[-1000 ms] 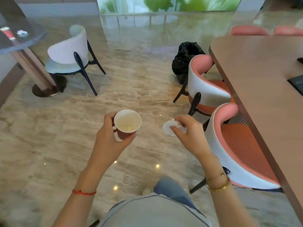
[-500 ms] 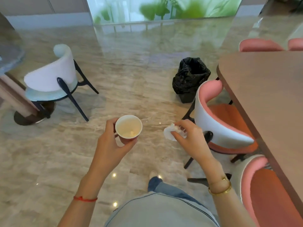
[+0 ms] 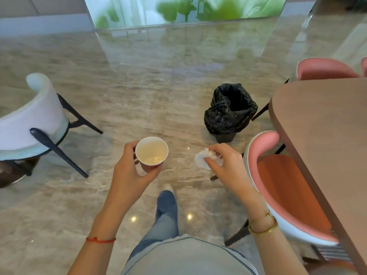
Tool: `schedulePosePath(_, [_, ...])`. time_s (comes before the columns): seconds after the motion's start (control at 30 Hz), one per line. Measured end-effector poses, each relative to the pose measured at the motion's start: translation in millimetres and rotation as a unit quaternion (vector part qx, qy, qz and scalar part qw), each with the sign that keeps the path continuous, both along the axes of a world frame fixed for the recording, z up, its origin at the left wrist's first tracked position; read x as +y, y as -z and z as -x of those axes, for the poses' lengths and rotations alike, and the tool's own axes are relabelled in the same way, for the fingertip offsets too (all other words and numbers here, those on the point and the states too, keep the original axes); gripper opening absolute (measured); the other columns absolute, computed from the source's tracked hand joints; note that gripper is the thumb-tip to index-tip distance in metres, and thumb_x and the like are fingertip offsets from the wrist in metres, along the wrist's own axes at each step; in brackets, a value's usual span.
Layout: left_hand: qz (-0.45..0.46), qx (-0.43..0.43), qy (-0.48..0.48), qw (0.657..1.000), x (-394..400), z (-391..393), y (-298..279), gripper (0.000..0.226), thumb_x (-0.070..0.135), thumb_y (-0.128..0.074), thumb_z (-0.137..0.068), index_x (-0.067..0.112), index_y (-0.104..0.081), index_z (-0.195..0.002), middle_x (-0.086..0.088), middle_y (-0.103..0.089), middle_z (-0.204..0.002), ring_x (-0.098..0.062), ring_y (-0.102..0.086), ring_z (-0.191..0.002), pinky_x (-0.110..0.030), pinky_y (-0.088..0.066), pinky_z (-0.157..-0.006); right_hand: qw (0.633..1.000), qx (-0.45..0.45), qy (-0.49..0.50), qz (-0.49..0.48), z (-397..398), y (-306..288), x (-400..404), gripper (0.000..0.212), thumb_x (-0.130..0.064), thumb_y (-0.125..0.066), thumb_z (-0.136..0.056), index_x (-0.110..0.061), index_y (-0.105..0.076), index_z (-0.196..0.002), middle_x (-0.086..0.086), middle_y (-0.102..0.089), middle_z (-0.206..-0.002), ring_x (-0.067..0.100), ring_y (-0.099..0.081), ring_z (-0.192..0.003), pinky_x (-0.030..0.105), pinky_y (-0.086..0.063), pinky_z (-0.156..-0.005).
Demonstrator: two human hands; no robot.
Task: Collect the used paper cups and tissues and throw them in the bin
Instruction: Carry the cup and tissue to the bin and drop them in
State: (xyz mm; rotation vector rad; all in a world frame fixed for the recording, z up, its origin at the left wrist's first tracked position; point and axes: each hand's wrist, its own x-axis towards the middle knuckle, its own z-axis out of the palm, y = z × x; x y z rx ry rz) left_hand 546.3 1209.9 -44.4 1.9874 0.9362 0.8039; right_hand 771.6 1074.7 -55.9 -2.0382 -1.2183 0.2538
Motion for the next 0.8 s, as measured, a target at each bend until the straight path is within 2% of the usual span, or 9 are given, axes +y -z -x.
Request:
schedulePosePath(0.1, [0.000, 0.004, 0.007, 1.000, 60, -46, 8, 0.068, 0.035, -0.085, -0.069, 0.035, -0.042, -0.122, 0.020, -0.054, -0.118, 0.007, -0.051, -0.109, -0.006, -0.044, -0.082, 1.000, 0.011, 0.010, 0.014, -42, 12, 47, 0.022, -0.017, -0.068, -0.085, -0.017, -0.065, -0.106, -0.007, -0.062, -0.099, 0.005, -0.053, -0.088, 0.004, -0.037, -0.078])
schedulePosePath(0.2, [-0.014, 0.008, 0.024, 1.000, 125, -100, 8, 0.068, 0.035, -0.085, -0.068, 0.031, -0.045, -0.124, 0.014, -0.051, -0.122, -0.004, -0.053, -0.110, -0.018, -0.046, -0.085, 0.999, 0.030, 0.034, 0.016, -87, 15, 99, 0.021, -0.019, -0.067, -0.085, -0.019, -0.065, -0.106, -0.006, -0.063, -0.098, 0.008, -0.056, -0.090, 0.017, -0.044, -0.080])
schedulePosePath(0.27, [-0.038, 0.012, 0.048, 0.998, 170, -143, 4, 0.069, 0.033, -0.085, -0.068, 0.026, -0.046, -0.125, 0.008, -0.046, -0.122, -0.005, -0.050, -0.110, -0.020, -0.047, -0.086, 0.998, 0.021, 0.059, 0.010, -122, 12, 136, 0.022, -0.018, -0.068, -0.085, -0.017, -0.065, -0.106, -0.003, -0.063, -0.098, 0.012, -0.057, -0.090, 0.023, -0.046, -0.079])
schedulePosePath(0.4, [-0.047, 0.016, 0.107, 0.993, 252, -233, -4, 0.070, 0.032, -0.085, -0.068, 0.023, -0.046, -0.125, 0.005, -0.046, -0.123, -0.006, -0.051, -0.108, -0.018, -0.048, -0.085, 0.994, 0.003, 0.114, 0.000, -191, 5, 197, 0.021, -0.016, -0.068, -0.085, -0.015, -0.065, -0.106, -0.008, -0.058, -0.095, 0.006, -0.052, -0.085, 0.007, -0.037, -0.072])
schedulePosePath(0.5, [-0.034, 0.014, 0.151, 0.988, 297, -301, -6, 0.066, 0.030, -0.085, -0.068, 0.026, -0.046, -0.122, 0.006, -0.050, -0.121, -0.008, -0.054, -0.105, -0.014, -0.047, -0.084, 0.986, -0.003, 0.165, -0.020, -239, 3, 228, 0.020, -0.011, -0.068, -0.084, -0.014, -0.066, -0.103, -0.009, -0.058, -0.092, 0.001, -0.049, -0.081, 0.001, -0.036, -0.071])
schedulePosePath(0.57, [-0.028, 0.014, 0.175, 0.984, 319, -344, -3, 0.068, 0.025, -0.086, -0.067, 0.024, -0.047, -0.122, 0.006, -0.052, -0.122, -0.009, -0.055, -0.106, -0.016, -0.048, -0.085, 0.982, 0.000, 0.189, -0.015, -269, 6, 244, 0.021, -0.010, -0.068, -0.083, -0.013, -0.067, -0.103, -0.007, -0.060, -0.093, 0.003, -0.050, -0.080, -0.001, -0.035, -0.072])
schedulePosePath(0.67, [-0.018, 0.008, 0.204, 0.979, 347, -407, 9, 0.070, 0.021, -0.087, -0.065, 0.027, -0.046, -0.122, 0.010, -0.054, -0.121, -0.010, -0.056, -0.107, -0.021, -0.049, -0.086, 0.975, 0.020, 0.220, 0.004, -318, 17, 265, 0.024, -0.014, -0.065, -0.084, -0.015, -0.065, -0.107, -0.003, -0.063, -0.097, 0.007, -0.054, -0.084, 0.003, -0.036, -0.072])
schedulePosePath(0.8, [-0.002, 0.010, 0.238, 0.971, 378, -496, 34, 0.075, 0.025, -0.087, -0.065, 0.037, -0.039, -0.120, 0.025, -0.050, -0.115, -0.003, -0.055, -0.103, -0.016, -0.046, -0.084, 0.966, 0.048, 0.254, 0.019, -390, 40, 291, 0.025, -0.017, -0.064, -0.086, -0.018, -0.064, -0.110, -0.003, -0.064, -0.103, 0.010, -0.057, -0.090, 0.020, -0.044, -0.077])
